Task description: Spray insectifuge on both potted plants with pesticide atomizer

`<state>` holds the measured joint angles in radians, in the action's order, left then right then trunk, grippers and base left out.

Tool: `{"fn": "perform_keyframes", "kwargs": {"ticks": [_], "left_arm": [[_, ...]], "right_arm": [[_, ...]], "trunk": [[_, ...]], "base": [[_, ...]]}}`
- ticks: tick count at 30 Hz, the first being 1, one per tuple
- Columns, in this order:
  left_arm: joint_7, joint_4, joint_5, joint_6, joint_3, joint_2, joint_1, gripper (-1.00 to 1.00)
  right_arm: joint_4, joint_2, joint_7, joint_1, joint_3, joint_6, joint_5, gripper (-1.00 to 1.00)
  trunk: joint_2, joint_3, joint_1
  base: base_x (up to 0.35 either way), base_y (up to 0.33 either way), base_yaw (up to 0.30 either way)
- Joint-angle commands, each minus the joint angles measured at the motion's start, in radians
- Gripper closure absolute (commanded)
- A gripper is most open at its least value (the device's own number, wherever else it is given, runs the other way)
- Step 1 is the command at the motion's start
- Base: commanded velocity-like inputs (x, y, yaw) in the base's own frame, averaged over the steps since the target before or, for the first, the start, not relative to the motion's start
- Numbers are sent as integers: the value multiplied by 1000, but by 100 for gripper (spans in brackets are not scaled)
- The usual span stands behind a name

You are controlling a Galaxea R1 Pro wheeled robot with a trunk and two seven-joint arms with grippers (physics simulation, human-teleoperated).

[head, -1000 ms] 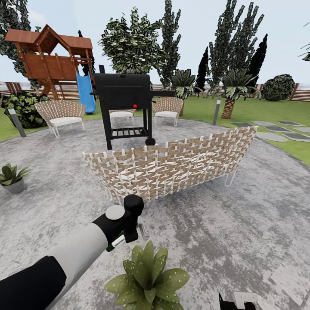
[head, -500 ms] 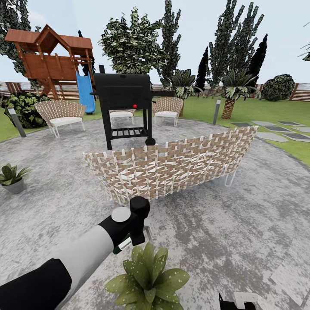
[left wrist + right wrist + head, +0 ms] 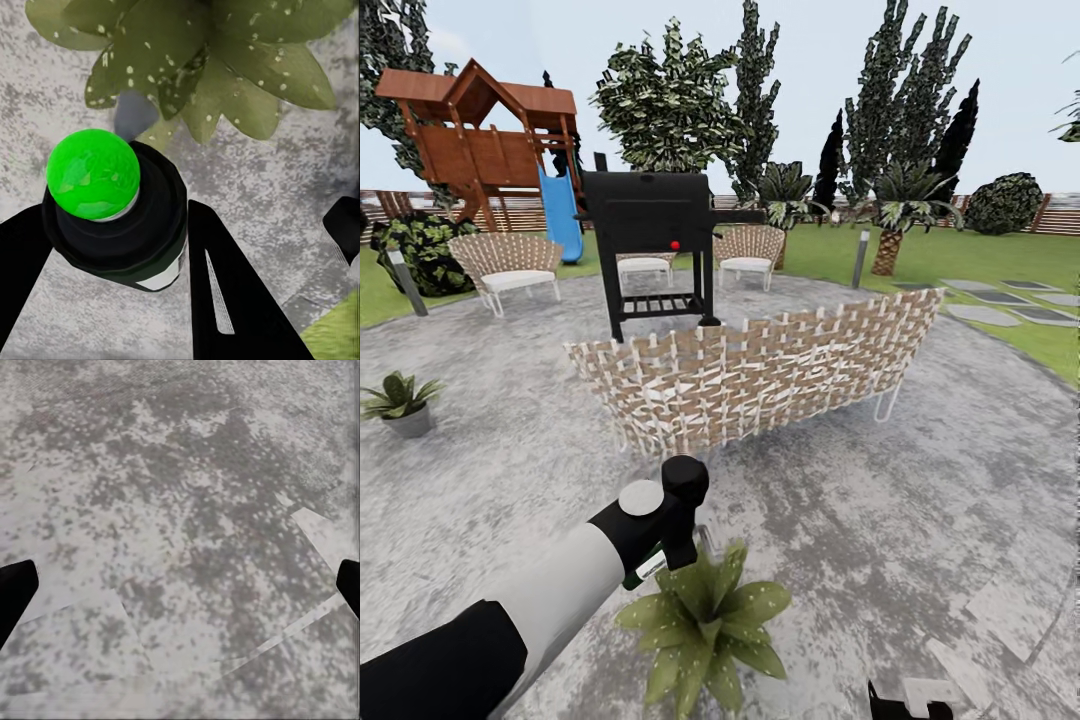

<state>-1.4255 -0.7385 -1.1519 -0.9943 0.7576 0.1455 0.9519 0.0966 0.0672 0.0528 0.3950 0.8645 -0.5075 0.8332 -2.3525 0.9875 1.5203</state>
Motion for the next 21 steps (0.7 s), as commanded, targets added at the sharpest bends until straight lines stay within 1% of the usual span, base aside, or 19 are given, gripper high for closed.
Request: {"fn": "perform_keyframes", "kwargs": {"ticks": [1,14,18,19,21], "left_arm": [[-10,-1,-9,-10,2,0,1,100],[-12,-1,-9,-10,0,-1,1,100],[-15,1,-8,-10,-2,-8,-1,100],[-15,1,-5,-10,-3,-13,-10,100],[-14,1,-1,-9,-20,-28,-36,100]], "right_arm": [[-2,0,6,1,5,-3,11,-100],[-2,0,6,1,5,-3,11,-100],[-2,0,6,1,4,-3,11,-100],[-3,0,6,1,5,-3,11,-100],[-3,0,6,1,4,-3,11,-100]], "trunk": [[0,1,-1],[0,1,-1],[0,1,-1],[0,1,-1],[0,1,-1]], "base": [[-341,0,0],[-341,0,0],[-341,0,0],[-341,0,0],[-341,0,0]]}}
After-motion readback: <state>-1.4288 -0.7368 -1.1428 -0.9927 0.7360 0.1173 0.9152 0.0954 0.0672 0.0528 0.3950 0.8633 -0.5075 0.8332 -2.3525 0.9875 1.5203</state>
